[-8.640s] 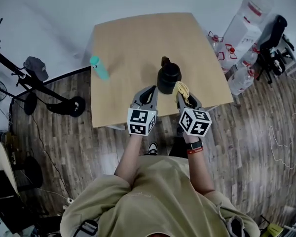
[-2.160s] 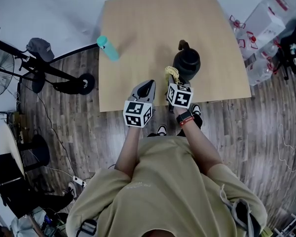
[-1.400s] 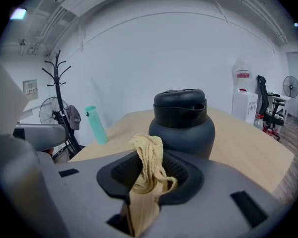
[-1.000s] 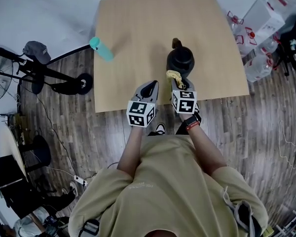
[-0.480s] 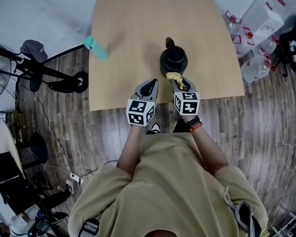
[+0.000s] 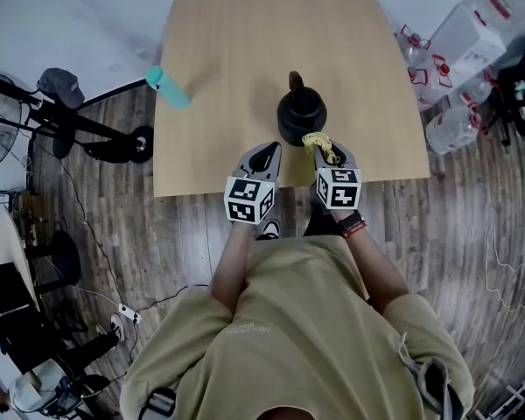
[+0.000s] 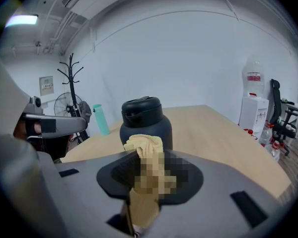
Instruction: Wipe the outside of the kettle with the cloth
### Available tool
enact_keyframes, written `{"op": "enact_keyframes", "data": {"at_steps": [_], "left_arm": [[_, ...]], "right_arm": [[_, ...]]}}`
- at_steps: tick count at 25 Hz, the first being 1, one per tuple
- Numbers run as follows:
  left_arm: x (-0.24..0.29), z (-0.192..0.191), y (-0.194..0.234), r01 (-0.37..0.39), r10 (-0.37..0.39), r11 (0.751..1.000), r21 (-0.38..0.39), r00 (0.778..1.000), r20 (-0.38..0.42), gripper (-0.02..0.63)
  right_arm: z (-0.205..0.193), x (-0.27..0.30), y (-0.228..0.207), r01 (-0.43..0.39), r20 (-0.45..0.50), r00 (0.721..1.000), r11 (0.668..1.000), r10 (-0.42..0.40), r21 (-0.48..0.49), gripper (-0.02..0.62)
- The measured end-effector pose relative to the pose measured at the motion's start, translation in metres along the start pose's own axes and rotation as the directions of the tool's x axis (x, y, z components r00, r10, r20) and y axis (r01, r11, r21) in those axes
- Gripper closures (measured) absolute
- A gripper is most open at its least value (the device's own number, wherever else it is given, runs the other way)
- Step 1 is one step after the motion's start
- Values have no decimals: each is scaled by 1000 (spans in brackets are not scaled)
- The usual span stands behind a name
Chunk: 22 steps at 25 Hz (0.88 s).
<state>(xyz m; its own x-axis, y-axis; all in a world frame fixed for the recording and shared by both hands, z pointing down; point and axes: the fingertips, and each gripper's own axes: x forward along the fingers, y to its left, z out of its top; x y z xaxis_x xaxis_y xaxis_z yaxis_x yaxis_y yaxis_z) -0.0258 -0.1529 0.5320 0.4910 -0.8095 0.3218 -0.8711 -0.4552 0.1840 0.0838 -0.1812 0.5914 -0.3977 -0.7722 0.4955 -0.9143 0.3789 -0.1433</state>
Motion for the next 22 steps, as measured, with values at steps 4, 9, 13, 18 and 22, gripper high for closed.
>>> {"op": "enact_keyframes", "data": {"at_steps": [4, 9, 13, 18, 22], "left_arm": [[7, 0, -2, -8, 8, 1000, -3, 1000, -5, 581], [15, 3, -2, -15, 15, 1000, -2, 1000, -5, 581], [23, 5, -5, -19, 19, 1000, 0, 1000, -5, 581], [26, 2, -6, -30, 30, 1000, -2, 999, -15, 581], [24, 1, -4, -40, 40, 999, -6, 999, -18, 581]], "right_arm": [[3, -1, -18, 18, -2, 1000, 1000, -18, 5, 474], [8, 5, -36, 34, -9, 999, 999, -34, 0, 474], [11, 14, -56, 55, -18, 998, 998, -55, -15, 475], [17, 30, -80, 77, -26, 997, 996, -78, -36, 476], [21, 41, -87, 82, -36, 996, 996, -84, -38, 476]]}}
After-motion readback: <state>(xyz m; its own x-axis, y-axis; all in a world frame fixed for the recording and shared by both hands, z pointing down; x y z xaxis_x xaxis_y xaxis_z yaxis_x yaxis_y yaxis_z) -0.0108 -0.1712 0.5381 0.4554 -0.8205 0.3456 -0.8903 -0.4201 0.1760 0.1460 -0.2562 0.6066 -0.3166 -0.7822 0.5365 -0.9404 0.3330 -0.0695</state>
